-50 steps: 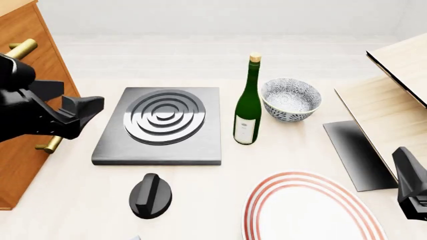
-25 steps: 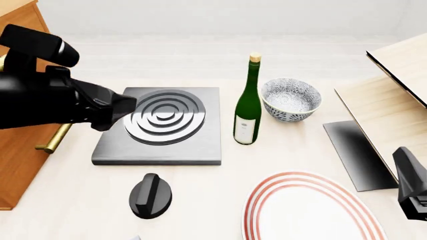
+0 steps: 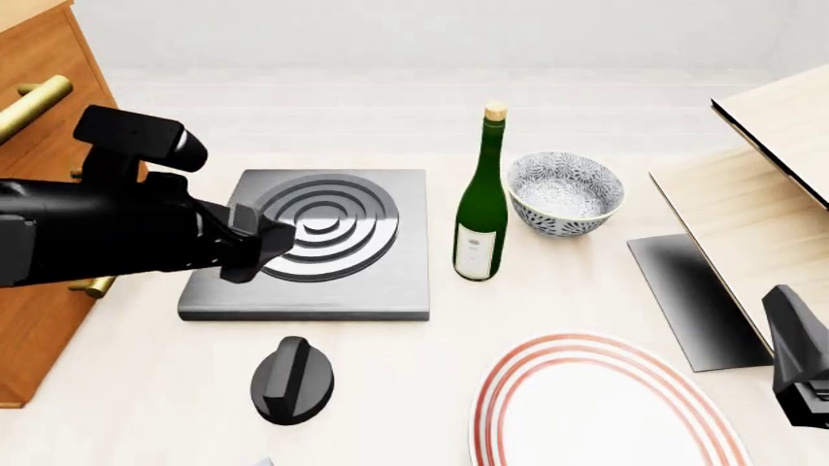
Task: Turn on the stove.
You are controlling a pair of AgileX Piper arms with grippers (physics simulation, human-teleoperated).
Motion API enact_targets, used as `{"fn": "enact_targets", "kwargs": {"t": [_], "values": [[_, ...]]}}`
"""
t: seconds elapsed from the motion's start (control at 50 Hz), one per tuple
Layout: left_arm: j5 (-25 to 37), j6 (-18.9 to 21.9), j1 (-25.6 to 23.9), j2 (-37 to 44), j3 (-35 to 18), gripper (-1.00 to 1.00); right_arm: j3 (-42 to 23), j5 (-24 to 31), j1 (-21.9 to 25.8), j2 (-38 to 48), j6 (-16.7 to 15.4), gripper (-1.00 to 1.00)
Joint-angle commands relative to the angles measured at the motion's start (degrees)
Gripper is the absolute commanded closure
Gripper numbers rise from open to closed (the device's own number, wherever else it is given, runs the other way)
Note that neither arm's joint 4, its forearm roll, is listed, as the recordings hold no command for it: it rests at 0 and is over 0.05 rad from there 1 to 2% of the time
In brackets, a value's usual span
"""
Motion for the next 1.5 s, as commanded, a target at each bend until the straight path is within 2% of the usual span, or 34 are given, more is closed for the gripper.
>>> {"fn": "enact_targets", "kwargs": {"t": [0.02,0.16,0.52,0.76,1.5], "values": [[-2.4,-1.0,0.0,1.8,2.3,-1.0,0.0,0.0,0.0,0.0,0.0,-1.0],[-4.9,-1.7,-0.7,3.6,4.3,-1.0,0.0,0.0,0.0,0.0,0.0,-1.0],[-9.2,-3.0,-1.5,8.4,5.1,-1.0,0.0,0.0,0.0,0.0,0.0,-1.0],[-13.9,-2.6,0.1,11.9,8.0,-1.0,0.0,0.0,0.0,0.0,0.0,-1.0],[-21.1,-3.6,1.1,18.7,11.3,-1.0,0.0,0.0,0.0,0.0,0.0,-1.0]]}}
